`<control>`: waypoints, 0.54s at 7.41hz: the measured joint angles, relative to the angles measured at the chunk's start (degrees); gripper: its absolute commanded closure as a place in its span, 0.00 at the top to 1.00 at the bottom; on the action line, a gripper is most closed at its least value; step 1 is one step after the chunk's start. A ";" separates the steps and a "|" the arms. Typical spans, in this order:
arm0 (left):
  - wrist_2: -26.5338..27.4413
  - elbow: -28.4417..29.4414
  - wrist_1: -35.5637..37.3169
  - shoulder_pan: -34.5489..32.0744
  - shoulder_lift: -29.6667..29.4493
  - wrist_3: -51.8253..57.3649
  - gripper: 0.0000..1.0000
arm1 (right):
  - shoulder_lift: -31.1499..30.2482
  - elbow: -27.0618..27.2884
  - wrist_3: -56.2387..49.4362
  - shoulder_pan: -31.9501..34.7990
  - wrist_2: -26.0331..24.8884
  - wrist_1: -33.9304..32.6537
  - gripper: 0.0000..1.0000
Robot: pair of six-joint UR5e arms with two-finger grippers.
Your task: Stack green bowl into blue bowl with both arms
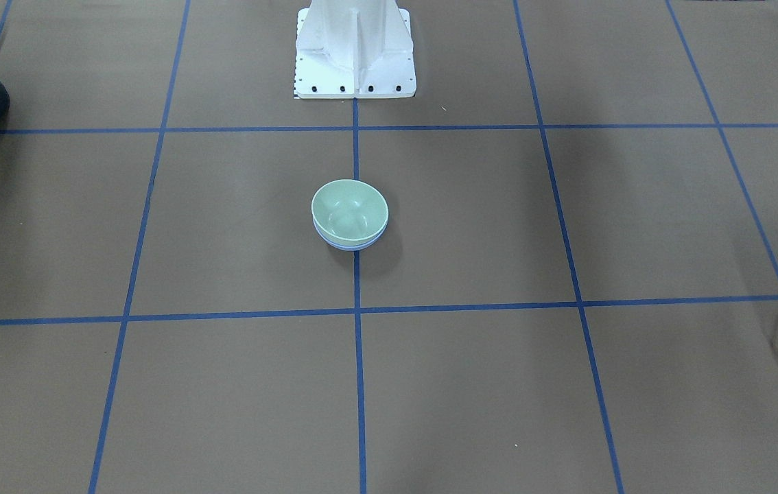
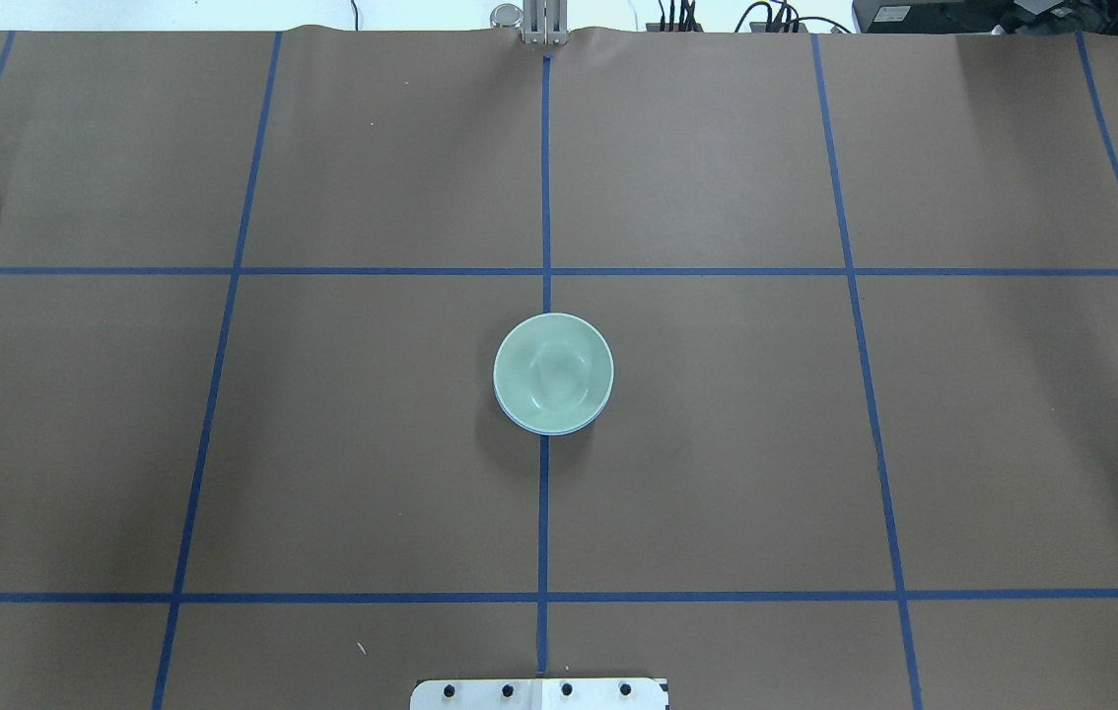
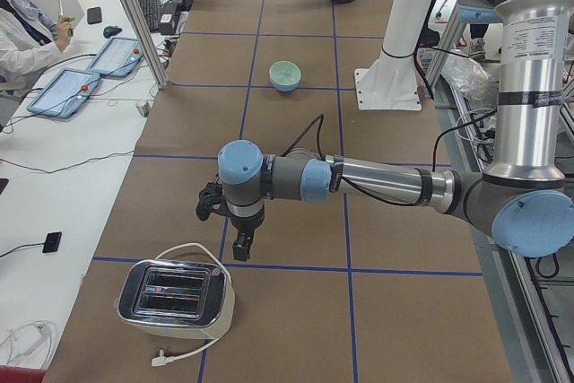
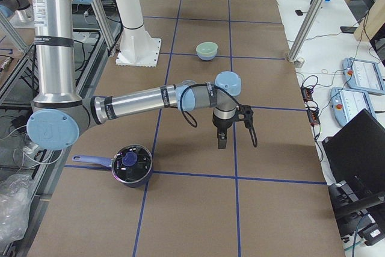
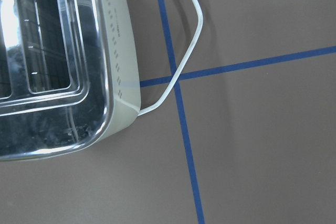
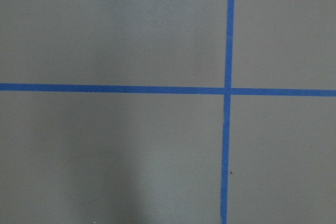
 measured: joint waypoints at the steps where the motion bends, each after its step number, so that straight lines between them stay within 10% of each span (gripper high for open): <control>1: -0.06 0.08 -0.07 -0.33 0.90 0.17 1.00 | -0.71 -1.07 -0.88 1.11 0.21 0.01 1.00; 4: -0.18 0.21 -0.14 -0.57 2.25 0.21 1.00 | -1.18 -2.14 -1.33 1.74 0.31 0.01 1.00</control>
